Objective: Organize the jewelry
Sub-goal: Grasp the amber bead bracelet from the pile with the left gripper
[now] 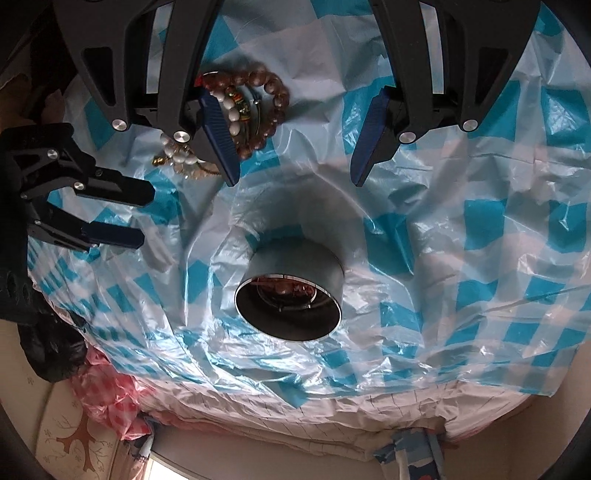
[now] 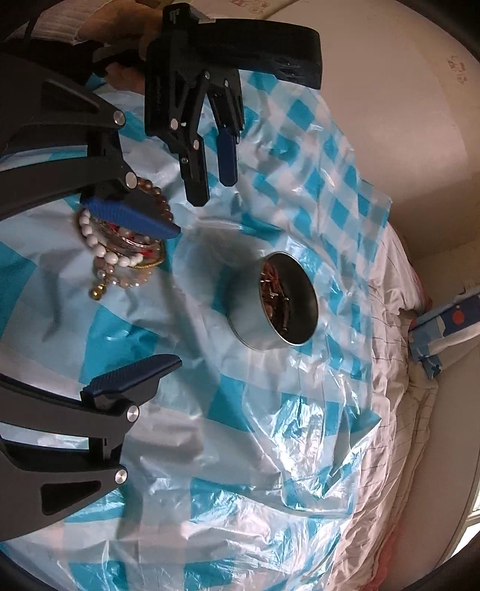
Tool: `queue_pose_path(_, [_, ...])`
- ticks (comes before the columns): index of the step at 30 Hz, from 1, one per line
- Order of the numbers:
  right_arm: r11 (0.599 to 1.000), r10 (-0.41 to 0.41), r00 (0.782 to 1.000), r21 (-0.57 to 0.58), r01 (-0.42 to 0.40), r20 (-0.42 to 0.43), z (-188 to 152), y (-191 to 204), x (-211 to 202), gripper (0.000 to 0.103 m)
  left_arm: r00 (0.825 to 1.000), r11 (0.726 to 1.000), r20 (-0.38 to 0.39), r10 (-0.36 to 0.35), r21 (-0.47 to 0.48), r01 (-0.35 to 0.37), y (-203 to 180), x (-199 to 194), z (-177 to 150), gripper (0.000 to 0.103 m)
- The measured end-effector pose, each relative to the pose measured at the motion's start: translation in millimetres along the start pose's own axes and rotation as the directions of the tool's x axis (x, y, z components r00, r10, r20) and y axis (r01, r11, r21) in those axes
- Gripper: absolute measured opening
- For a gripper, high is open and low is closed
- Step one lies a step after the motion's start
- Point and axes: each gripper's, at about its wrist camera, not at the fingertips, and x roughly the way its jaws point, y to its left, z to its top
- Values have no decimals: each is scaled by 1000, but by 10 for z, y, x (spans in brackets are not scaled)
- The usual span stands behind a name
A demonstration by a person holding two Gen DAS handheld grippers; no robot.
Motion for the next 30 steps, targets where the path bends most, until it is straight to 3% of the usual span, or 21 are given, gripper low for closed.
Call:
queue_pose_path(18, [1000, -7, 1000, -3, 7, -18, 16, -8, 126, 67, 998, 994, -52, -39, 101, 45, -106, 180, -183, 59])
queue_pose_path(20, [1000, -7, 1000, -11, 7, -23, 11, 12, 142, 67, 998, 993, -64, -28, 115, 35, -126, 198, -202, 47])
queue_pose_path(21, [1000, -7, 1000, -16, 7, -27, 7, 23, 153, 67, 996, 992, -83, -32, 118, 42, -126, 214, -205, 27])
queue_pose_path(24, [1000, -5, 999, -26, 4, -40, -6, 44, 185, 67, 994, 989, -107, -38, 139, 53, -142, 207, -217, 10])
queue_pose_path(30, [997, 17, 998, -68, -21, -60, -33, 136, 225, 67, 999, 999, -43, -33, 20, 34, 131, 43, -134, 10])
